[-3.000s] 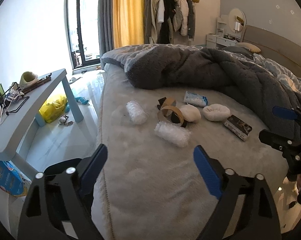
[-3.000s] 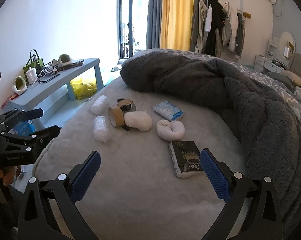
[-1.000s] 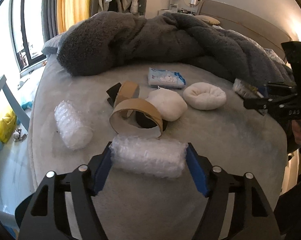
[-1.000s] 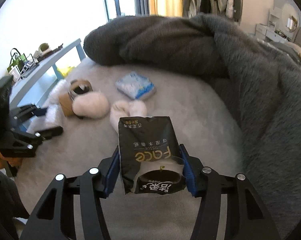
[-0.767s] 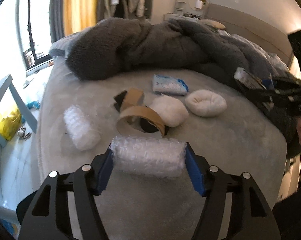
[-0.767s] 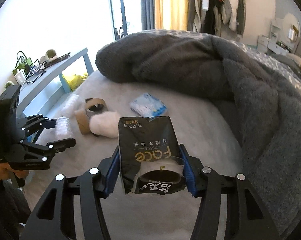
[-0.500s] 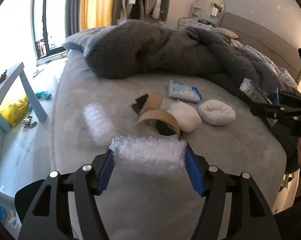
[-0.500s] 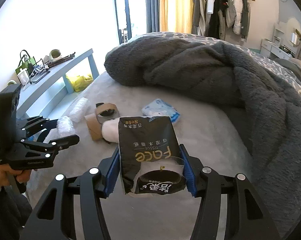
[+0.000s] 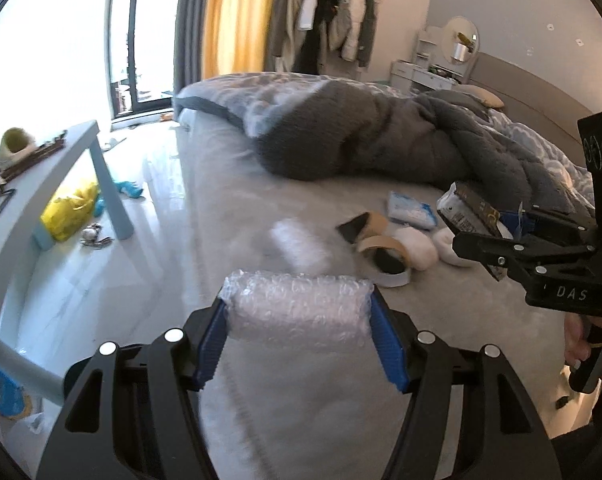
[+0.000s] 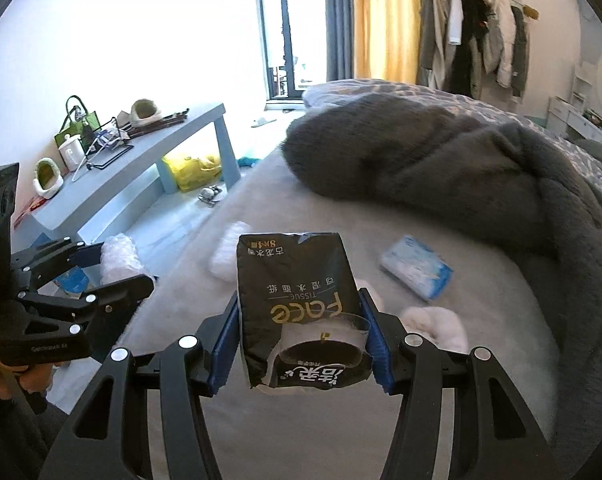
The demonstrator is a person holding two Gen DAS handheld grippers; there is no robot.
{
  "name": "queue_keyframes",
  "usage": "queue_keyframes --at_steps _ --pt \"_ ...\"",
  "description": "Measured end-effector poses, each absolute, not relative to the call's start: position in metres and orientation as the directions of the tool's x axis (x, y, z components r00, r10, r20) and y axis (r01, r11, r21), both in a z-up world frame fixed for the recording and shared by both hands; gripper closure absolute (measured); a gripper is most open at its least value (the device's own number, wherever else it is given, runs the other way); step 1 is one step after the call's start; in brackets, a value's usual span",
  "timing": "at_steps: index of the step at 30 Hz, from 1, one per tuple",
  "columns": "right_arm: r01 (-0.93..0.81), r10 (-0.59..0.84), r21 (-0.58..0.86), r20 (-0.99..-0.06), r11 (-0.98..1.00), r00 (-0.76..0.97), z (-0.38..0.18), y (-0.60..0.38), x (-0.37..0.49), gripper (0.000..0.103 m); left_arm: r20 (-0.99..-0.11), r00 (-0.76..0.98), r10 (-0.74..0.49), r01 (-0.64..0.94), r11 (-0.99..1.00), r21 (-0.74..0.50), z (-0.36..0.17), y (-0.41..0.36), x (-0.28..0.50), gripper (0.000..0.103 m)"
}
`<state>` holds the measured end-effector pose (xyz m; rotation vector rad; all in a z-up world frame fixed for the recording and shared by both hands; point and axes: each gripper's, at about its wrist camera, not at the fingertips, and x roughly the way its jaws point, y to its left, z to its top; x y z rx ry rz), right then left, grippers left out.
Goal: Collect trash
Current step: 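Carry the bubble-wrap roll in the left tool over the bin and release it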
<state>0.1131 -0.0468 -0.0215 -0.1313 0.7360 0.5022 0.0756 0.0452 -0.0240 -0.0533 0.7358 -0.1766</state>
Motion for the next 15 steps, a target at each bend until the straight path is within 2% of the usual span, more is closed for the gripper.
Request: queue_keyframes --at_steps 15 --pt "-0.606 0.48 0.056 -0.668 0.794 0.568 -0.013 0.078 0.102 0.047 -0.715 0.699 -0.038 -0.028 0.996 -0.081 -0.046 0.136 0.054 0.035"
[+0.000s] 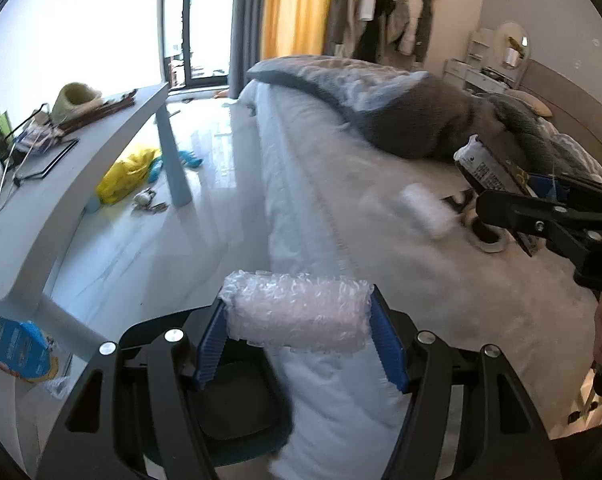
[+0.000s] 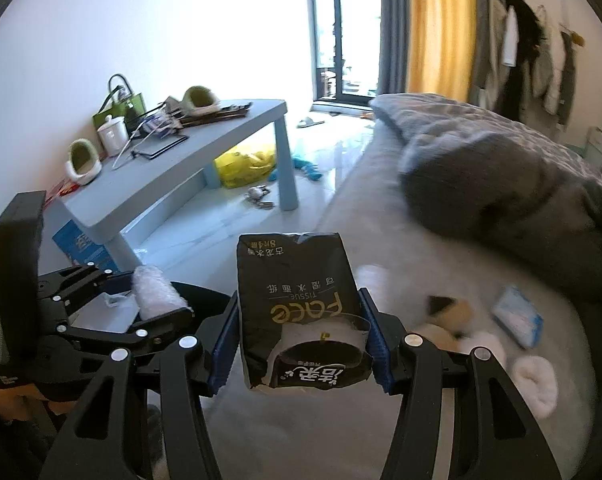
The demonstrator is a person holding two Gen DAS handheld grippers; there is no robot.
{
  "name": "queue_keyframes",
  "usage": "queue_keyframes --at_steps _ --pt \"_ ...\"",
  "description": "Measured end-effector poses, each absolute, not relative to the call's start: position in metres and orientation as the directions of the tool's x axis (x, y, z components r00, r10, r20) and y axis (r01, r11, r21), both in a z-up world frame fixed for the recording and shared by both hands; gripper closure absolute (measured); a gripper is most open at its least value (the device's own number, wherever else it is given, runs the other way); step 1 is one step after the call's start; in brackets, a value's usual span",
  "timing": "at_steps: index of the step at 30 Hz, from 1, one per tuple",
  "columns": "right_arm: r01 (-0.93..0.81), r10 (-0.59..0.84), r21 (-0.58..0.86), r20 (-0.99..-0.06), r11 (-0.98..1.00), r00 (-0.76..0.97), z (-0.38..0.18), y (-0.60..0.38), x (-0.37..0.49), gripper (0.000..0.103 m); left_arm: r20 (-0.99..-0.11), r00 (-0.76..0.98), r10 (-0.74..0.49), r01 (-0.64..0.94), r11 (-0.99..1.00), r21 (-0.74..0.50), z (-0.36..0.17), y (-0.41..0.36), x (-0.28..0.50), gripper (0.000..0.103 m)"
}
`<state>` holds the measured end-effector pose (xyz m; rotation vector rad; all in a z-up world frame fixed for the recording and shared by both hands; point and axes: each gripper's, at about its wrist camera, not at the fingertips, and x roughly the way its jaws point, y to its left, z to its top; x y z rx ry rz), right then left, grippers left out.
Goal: Collect trash
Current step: 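Carry the bubble-wrap roll in the left tool over the bin and release it, then lower the black tissue pack into the bin and open the right tool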
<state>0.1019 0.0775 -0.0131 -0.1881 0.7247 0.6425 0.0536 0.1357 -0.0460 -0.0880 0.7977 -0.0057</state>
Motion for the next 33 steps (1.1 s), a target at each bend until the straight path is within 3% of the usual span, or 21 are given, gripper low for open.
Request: queue_keyframes --at_steps 8,19,24,33 --pt "-0.654 0.522 0.087 -0.684 0.751 0.509 -0.02 0.138 0.102 0.047 -0.792 0.611 0.019 -0.108 0.992 -0.059 -0.093 0.193 0.046 0.035" --pt "-0.717 0.543 0.102 -0.728 0.689 0.418 -0.043 0.218 0.093 0.047 -0.875 0.484 -0.013 -0.185 0.976 -0.117 -0.144 0.255 0.03 0.034" --pt "-0.729 0.533 0.107 -0.754 0.676 0.384 -0.059 0.242 0.094 0.047 -0.885 0.465 -0.033 -0.184 0.974 -0.133 -0.155 0.267 0.022 0.025" --pt "-0.718 0.486 0.113 -0.805 0.687 0.339 -0.092 0.265 0.103 0.047 -0.866 0.499 -0.009 -0.204 0.97 -0.128 -0.144 0.288 0.012 0.026"
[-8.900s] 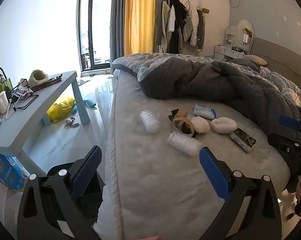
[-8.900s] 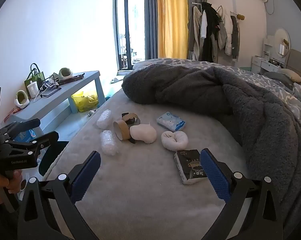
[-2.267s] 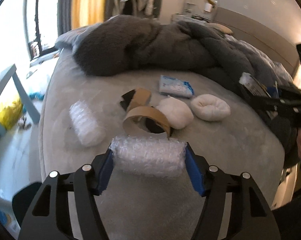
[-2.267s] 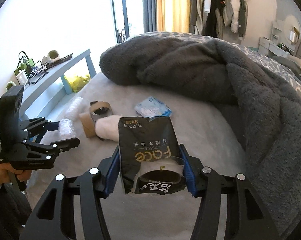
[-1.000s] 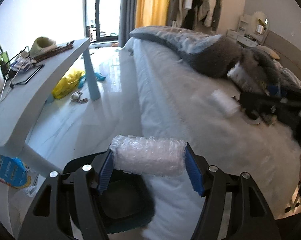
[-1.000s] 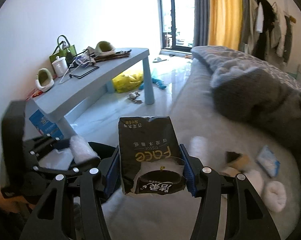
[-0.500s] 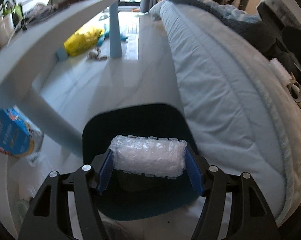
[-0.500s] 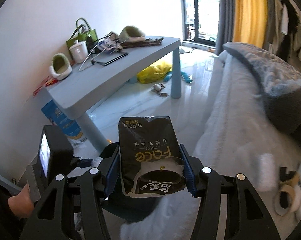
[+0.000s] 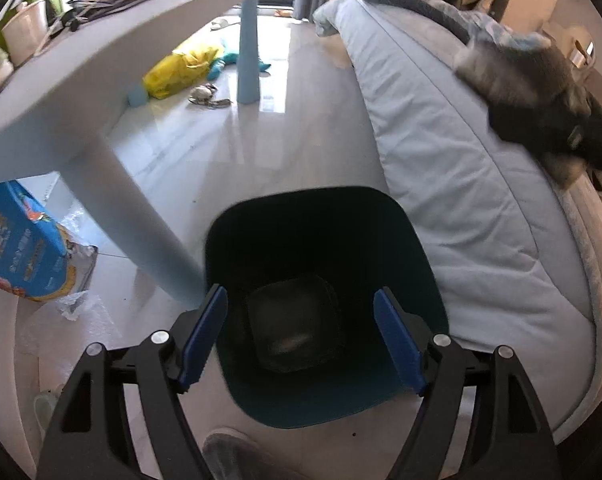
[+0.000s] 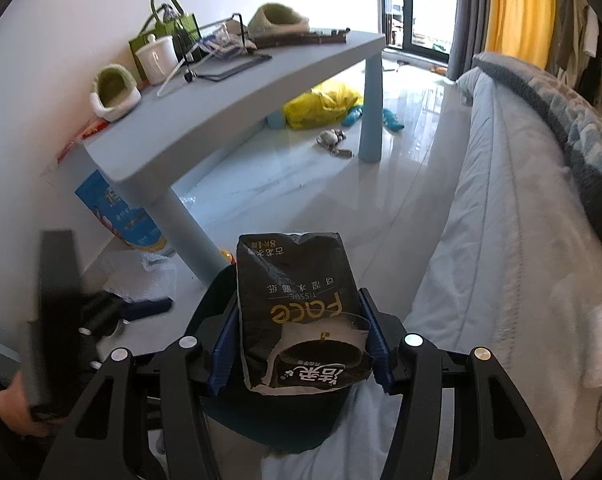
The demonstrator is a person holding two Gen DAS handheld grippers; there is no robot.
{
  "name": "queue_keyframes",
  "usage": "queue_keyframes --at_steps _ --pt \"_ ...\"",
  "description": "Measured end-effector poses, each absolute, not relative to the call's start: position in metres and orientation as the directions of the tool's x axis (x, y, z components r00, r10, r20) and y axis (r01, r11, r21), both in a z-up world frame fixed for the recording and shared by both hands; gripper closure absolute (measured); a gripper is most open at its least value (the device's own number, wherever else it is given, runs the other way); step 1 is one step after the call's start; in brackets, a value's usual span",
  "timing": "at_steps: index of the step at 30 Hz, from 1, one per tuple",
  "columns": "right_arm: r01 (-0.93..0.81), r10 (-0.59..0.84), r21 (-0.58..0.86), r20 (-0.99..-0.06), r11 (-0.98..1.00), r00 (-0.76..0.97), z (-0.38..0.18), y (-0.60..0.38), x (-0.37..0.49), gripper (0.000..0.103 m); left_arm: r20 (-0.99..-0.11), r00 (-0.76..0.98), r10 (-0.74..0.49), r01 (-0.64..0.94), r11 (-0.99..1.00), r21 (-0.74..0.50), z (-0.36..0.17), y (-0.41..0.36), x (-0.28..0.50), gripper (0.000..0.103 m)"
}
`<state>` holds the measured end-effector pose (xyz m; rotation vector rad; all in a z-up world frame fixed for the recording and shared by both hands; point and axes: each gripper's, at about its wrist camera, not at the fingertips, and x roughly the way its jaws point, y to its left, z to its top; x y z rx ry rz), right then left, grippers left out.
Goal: Collect trash
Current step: 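Lower the black tissue pack into the bin and open the right tool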
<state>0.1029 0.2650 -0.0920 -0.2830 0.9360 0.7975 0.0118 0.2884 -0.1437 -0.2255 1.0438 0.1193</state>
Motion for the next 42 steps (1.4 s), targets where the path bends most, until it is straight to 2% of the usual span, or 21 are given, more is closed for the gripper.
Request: queue_keyframes --at_steps 7,12,17,21,25,31,42 --pt "-0.705 0.432 0.108 -0.851 0.701 0.299 -0.126 0.281 0.109 0.047 -0.818 0.573 0.046 -0.259 0.957 -0.128 -0.11 0.311 -0.002 0.034" --pt "-0.713 0.397 0.094 -0.877 0.695 0.272 -0.147 0.295 0.107 0.047 -0.774 0.628 0.085 -0.238 0.967 -0.087 -0.082 0.31 -0.008 0.041" --pt "-0.728 0.357 0.074 -0.902 0.682 0.243 -0.17 0.311 0.103 0.047 -0.748 0.658 0.084 -0.24 0.965 -0.104 -0.062 0.315 -0.015 0.046" --pt "-0.738 0.324 0.066 -0.921 0.672 0.214 -0.19 0.323 0.099 0.047 -0.738 0.671 0.069 -0.247 0.96 -0.134 -0.053 0.321 -0.022 0.056" --pt "-0.744 0.294 0.053 -0.935 0.666 0.197 -0.204 0.329 0.096 0.046 -0.725 0.684 0.084 -0.247 0.961 -0.121 -0.044 0.322 -0.025 0.056" --pt "-0.751 0.287 0.045 -0.938 0.659 0.196 -0.205 0.331 0.092 0.032 -0.693 0.717 0.082 -0.242 0.961 -0.137 -0.027 0.322 -0.027 0.056" --pt "-0.76 0.347 0.063 -0.912 0.646 0.22 -0.175 0.318 0.087 0.032 -0.641 0.764 0.073 -0.222 0.963 -0.155 0.0 0.307 -0.029 0.056"
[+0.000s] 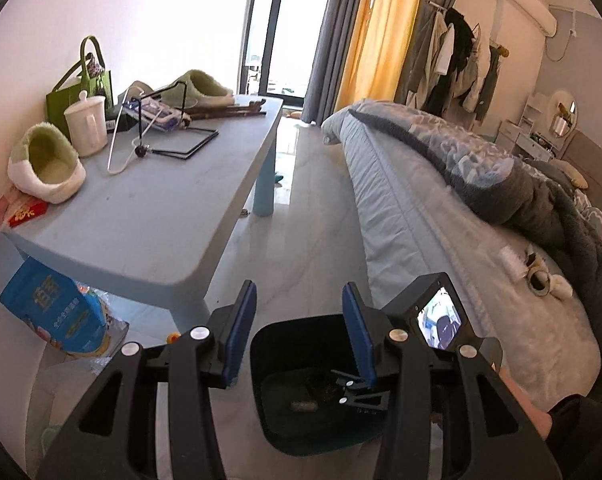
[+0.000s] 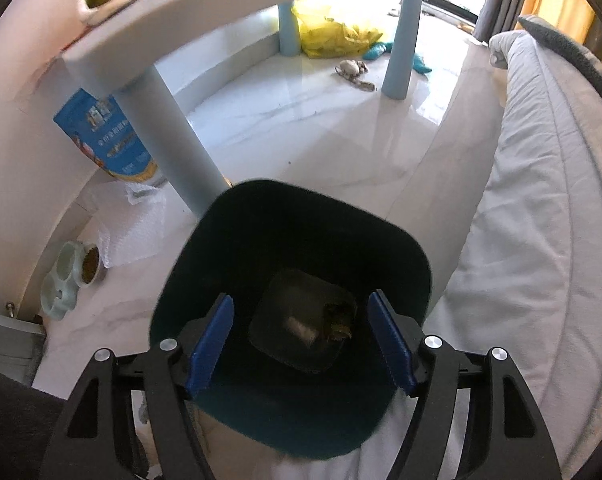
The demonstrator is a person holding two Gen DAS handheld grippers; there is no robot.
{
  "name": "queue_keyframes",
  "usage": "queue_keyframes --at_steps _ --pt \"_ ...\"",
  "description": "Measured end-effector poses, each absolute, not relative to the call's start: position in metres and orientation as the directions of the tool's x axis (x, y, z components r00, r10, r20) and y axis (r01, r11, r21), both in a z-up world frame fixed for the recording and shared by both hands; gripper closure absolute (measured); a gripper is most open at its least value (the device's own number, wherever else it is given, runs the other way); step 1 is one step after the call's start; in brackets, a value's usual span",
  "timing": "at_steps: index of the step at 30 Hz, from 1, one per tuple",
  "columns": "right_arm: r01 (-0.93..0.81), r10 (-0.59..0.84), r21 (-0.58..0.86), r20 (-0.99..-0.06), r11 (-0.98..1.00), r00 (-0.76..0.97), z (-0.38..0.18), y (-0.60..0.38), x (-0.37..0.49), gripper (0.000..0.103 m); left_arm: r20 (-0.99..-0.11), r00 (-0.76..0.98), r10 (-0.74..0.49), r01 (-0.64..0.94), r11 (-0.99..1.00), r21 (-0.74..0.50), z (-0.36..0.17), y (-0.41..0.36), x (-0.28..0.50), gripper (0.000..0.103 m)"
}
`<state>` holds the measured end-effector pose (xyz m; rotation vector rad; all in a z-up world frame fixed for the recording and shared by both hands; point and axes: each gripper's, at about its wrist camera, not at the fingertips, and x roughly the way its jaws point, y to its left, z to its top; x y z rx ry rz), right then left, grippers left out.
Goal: Collect trash
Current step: 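Lower the black tissue pack into the bin and open the right tool, then move both tools back over the bed toward the remaining items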
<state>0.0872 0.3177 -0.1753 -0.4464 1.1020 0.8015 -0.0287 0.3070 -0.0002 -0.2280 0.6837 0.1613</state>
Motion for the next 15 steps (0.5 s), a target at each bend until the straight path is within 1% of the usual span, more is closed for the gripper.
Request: queue_keyframes --at_steps 4,8,11,15 --pt "-0.774 0.4 0.062 -0.88 0.63 0.256 -0.145 0.308 0.081 0.032 -0.616 0.785 0.068 -0.206 0.966 -0.156 0.012 0.298 -0.026 0.056" --pt "-0.787 0.446 0.049 -0.844 0.616 0.297 -0.116 0.292 0.077 0.032 -0.597 0.8 0.063 -0.188 0.971 -0.149 0.021 0.286 -0.022 0.051" --pt "-0.783 0.467 0.043 -0.823 0.621 0.325 -0.1 0.276 0.078 0.032 -0.586 0.809 0.051 -0.17 0.974 -0.15 0.025 0.275 -0.016 0.05" --pt "-0.772 0.495 0.034 -0.785 0.634 0.373 -0.078 0.251 0.079 0.031 -0.575 0.818 0.024 -0.132 0.98 -0.147 0.029 0.253 -0.007 0.044"
